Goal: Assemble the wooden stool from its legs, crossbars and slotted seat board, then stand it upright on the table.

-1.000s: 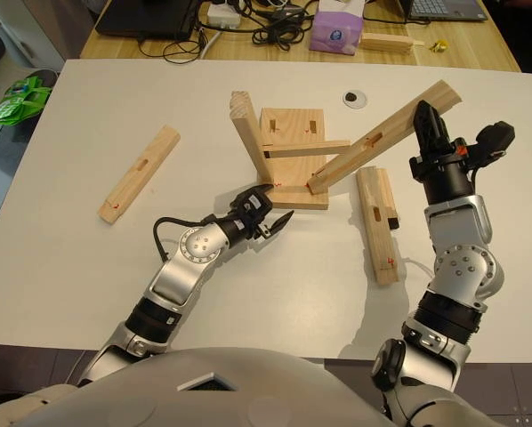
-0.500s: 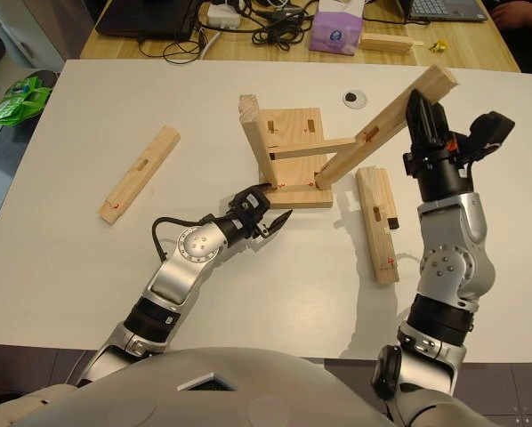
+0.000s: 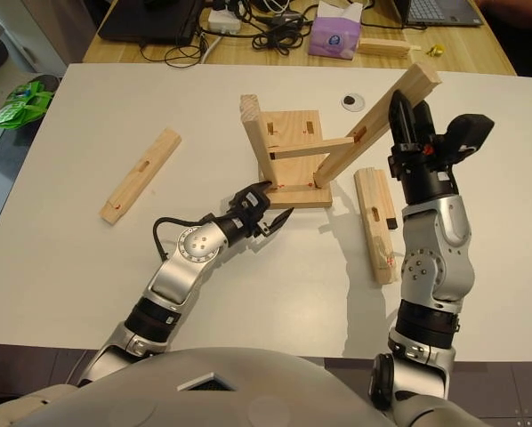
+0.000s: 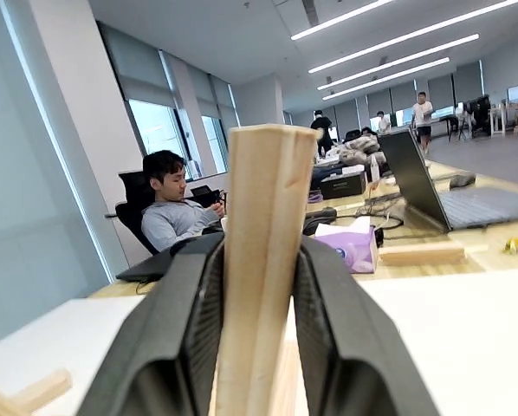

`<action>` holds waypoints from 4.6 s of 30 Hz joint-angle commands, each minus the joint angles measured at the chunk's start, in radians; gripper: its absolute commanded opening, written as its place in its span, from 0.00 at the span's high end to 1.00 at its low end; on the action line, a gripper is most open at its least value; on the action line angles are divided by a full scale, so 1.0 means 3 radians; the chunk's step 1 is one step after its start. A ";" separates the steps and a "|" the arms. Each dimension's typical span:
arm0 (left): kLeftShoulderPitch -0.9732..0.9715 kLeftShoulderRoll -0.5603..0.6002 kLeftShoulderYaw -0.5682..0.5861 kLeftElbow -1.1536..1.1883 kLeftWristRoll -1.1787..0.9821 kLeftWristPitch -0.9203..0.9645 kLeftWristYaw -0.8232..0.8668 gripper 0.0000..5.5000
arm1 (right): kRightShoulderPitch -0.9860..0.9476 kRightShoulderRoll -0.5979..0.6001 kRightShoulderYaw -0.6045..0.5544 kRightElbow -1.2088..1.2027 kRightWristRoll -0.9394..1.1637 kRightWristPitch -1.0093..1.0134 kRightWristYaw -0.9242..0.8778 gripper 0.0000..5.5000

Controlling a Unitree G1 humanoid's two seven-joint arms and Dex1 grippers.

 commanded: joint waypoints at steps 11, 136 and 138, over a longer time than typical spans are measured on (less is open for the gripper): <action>-0.0049 -0.0005 0.0047 0.0119 0.0001 -0.0092 0.0076 0.34 | 0.0010 -0.0039 -0.0165 0.0570 0.0145 0.0496 -0.0168 0.81; -0.0598 -0.0102 0.0165 0.0347 -0.0246 -0.0305 -0.0052 0.34 | -0.1533 -0.0614 -0.0131 0.0630 -0.0331 -0.0375 0.0588 0.42; -0.0592 -0.0100 0.0161 0.0345 -0.0245 -0.0306 -0.0056 0.34 | -0.1489 -0.0595 -0.0038 0.0590 -0.0368 -0.0364 0.0643 0.46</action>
